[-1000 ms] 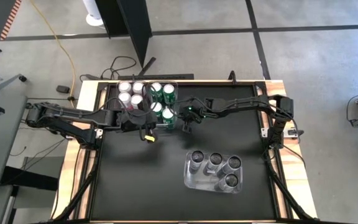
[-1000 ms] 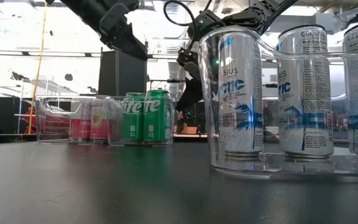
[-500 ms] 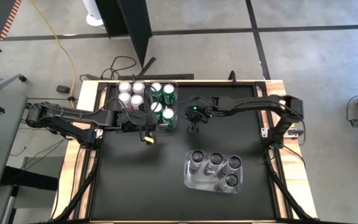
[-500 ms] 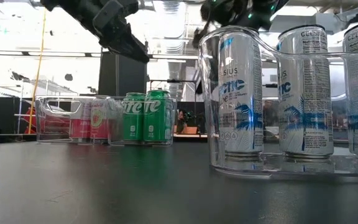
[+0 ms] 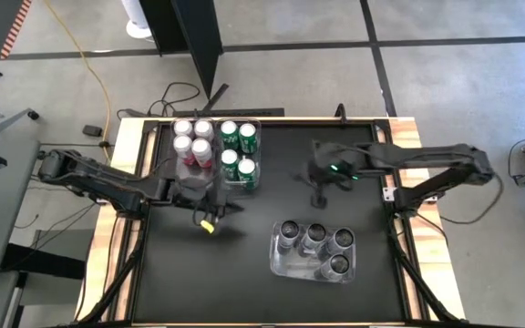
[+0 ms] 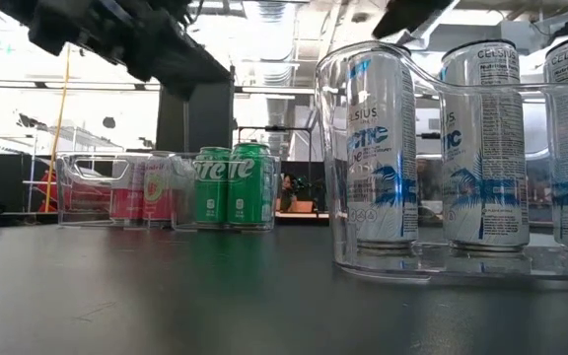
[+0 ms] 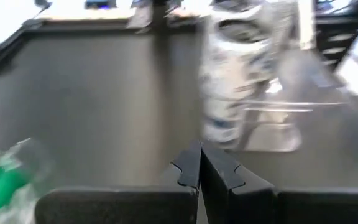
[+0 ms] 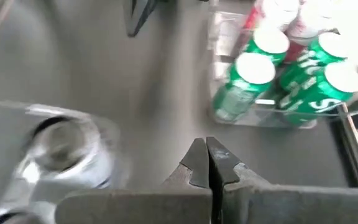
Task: Sort soda cans
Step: Move the bottom transparent bin to the right side of the top left transparent bin
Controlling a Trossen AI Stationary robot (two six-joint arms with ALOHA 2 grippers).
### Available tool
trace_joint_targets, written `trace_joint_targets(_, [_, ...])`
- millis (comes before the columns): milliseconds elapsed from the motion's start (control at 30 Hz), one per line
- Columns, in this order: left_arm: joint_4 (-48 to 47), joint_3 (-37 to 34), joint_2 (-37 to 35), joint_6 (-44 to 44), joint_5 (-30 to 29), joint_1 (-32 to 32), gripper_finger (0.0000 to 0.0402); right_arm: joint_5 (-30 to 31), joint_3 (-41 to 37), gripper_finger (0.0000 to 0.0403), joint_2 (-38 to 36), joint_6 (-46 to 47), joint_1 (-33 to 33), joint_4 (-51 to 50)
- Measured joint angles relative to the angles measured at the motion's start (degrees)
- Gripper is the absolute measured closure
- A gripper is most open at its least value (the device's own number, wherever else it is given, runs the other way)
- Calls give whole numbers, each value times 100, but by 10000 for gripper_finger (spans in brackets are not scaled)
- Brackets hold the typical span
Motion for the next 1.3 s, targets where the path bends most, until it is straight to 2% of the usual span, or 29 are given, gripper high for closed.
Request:
trace_joint_targets(133, [602, -176, 0, 51, 64, -443, 401, 631, 0, 403, -373, 518, 914, -473])
trace_joint_targets(300, [922, -176, 233, 188, 61, -943, 401, 2174, -6, 403, -496, 1652, 2424, -902])
trace_joint_targets(467, [1616, -176, 1030, -32, 73, -1533, 393, 3721, -7, 403, -303, 2879, 3989, -1146])
trace_joint_targets(567, [2426, -116, 1733, -73, -45, -1873, 389, 4237, -7, 403, -69, 3727, 4740, -1380])
trace_joint_targets(667, [2969, 187, 2425, 137, -91, -2118, 390, 4375, -7, 403, 274, 4604, 5332, -1605])
trace_joint_targets(767, [2923, 627, 2998, 302, -87, -2212, 394, 4429, -7, 403, 664, 5252, 5842, -1593])
trace_joint_targets(967, [2866, 1490, 3752, 286, -103, -2281, 395, 4444, -7, 403, 1319, 5988, 6655, -883])
trace_joint_targets(1167, [2786, 2238, 4469, 289, -102, -2271, 395, 4150, -7, 403, 2158, 6078, 6935, 405])
trace_joint_targets(1300, [2765, 2570, 4976, 291, -113, -2260, 395, 3834, -7, 403, 2780, 6514, 6897, 617])
